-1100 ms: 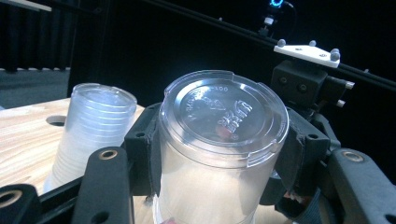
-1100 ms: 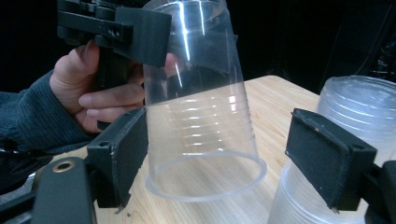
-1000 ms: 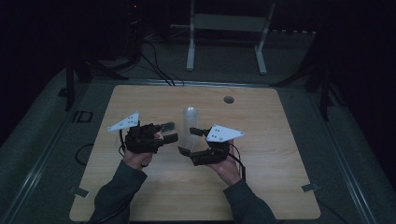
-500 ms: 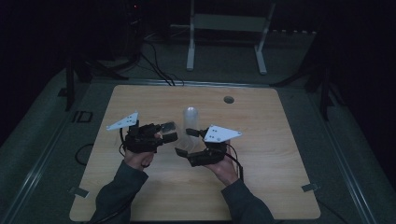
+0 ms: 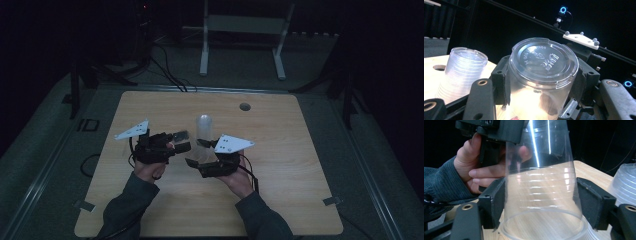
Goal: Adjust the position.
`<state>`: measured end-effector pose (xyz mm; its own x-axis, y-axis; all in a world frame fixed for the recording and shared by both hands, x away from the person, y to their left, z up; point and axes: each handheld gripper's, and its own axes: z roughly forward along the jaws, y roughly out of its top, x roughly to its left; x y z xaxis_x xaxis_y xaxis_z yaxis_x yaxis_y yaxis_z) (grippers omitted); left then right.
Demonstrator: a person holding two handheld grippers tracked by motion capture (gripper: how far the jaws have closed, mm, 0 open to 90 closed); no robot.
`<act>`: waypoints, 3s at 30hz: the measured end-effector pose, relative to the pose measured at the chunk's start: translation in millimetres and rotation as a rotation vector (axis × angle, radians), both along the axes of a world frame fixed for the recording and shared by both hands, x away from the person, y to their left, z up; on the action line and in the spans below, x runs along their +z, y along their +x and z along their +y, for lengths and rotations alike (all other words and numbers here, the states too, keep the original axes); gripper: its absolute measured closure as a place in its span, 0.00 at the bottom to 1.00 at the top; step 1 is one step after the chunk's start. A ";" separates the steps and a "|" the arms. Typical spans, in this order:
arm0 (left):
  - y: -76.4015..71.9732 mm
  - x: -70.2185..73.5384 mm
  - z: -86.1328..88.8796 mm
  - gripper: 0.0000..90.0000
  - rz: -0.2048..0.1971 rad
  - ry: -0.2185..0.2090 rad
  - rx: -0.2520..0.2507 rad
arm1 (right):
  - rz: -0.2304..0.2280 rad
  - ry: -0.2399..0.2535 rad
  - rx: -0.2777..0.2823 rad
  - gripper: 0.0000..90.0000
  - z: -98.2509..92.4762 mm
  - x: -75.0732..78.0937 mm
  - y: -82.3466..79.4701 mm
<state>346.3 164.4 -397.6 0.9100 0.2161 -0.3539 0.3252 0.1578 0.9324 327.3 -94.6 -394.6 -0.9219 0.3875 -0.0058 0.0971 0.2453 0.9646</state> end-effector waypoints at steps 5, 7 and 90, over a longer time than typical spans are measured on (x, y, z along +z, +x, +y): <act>0.3 0.3 -0.1 0.43 0.002 0.012 0.002 | 0.003 -0.004 0.001 0.32 0.4 -0.9 -0.3; 0.4 0.6 -0.2 0.40 0.003 0.019 0.003 | 0.004 -0.005 0.003 0.33 0.6 -1.2 -0.4; -3.6 27.2 19.7 0.21 -0.099 0.473 0.108 | -0.052 -0.423 0.005 0.34 -21.3 5.9 13.2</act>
<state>342.6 184.1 -370.4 0.8979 0.4270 -0.1070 0.2361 -0.2619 0.9358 340.6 -115.9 -388.7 -0.9182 0.3363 -0.2091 0.0490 0.6206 0.7826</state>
